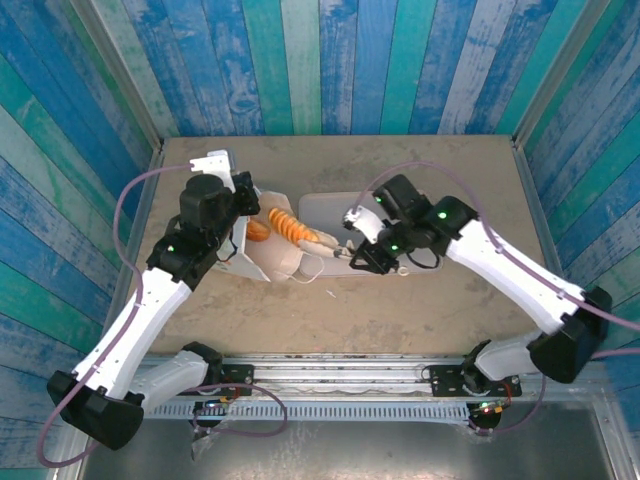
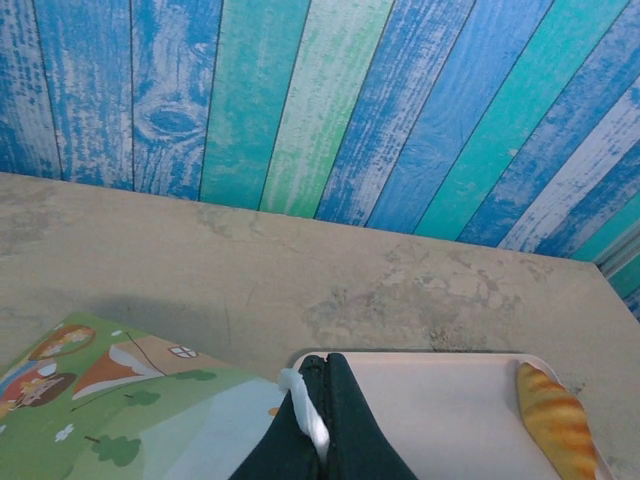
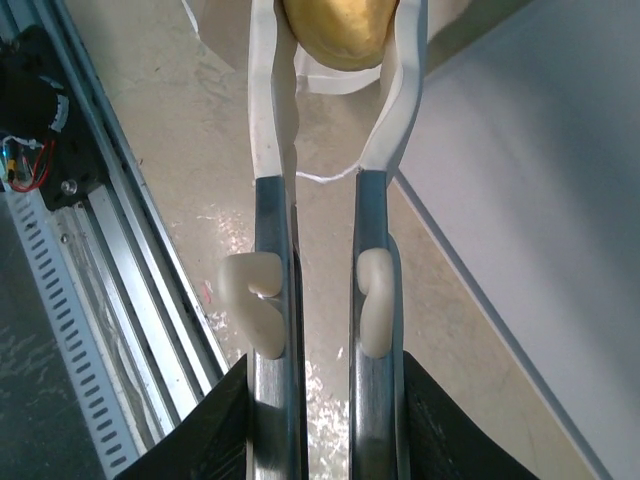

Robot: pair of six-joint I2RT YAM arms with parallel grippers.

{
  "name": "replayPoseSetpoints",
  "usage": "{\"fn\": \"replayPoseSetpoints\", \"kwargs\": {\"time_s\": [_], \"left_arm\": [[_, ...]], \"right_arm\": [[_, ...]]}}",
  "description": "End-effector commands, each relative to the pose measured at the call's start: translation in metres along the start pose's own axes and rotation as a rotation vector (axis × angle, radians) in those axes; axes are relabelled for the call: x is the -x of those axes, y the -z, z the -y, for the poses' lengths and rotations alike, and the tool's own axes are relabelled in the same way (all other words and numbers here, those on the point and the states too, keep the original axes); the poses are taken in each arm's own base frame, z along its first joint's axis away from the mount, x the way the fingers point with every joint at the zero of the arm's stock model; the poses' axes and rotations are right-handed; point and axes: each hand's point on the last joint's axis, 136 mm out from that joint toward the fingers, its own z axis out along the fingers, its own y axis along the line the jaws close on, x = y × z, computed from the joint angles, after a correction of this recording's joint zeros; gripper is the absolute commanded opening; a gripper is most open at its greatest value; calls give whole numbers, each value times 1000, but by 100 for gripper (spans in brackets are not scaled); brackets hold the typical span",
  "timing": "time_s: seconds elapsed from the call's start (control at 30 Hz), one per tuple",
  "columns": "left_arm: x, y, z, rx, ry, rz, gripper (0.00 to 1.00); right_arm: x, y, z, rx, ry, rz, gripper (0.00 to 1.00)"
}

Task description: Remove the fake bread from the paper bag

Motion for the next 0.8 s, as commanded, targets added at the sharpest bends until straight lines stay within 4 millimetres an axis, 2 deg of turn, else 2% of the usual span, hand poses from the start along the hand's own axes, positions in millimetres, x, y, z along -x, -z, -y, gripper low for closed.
{"fn": "replayPoseSetpoints", "kwargs": {"time_s": [0.0, 0.1, 0.2, 0.3, 0.37, 0.53, 0.67, 0.77], "left_arm": [[7, -2, -6, 46, -17, 30, 0], [5, -5, -5, 45, -25, 18, 0], [2, -6, -5, 40, -21, 11, 0], [1, -5, -4, 32, -8, 13, 0], [2, -4, -4, 27, 3, 18, 0], [1, -2, -2, 12, 24, 21, 0], [0, -1, -2, 9, 28, 18, 0], [1, -1, -1, 6, 31, 22, 0]], "right_arm": [[-12, 17, -10, 17, -41, 34, 34], [-20, 32, -9, -12, -69, 75, 34], [-32, 44, 0, -63, -117, 111, 34], [-42, 51, 3, -30, -167, 172, 35], [-48, 53, 17, -29, -244, 218, 35], [-59, 39, 49, 39, -462, 260, 35], [-61, 20, 57, 181, -572, 223, 34], [-63, 3, 67, 223, -664, 212, 35]]}}
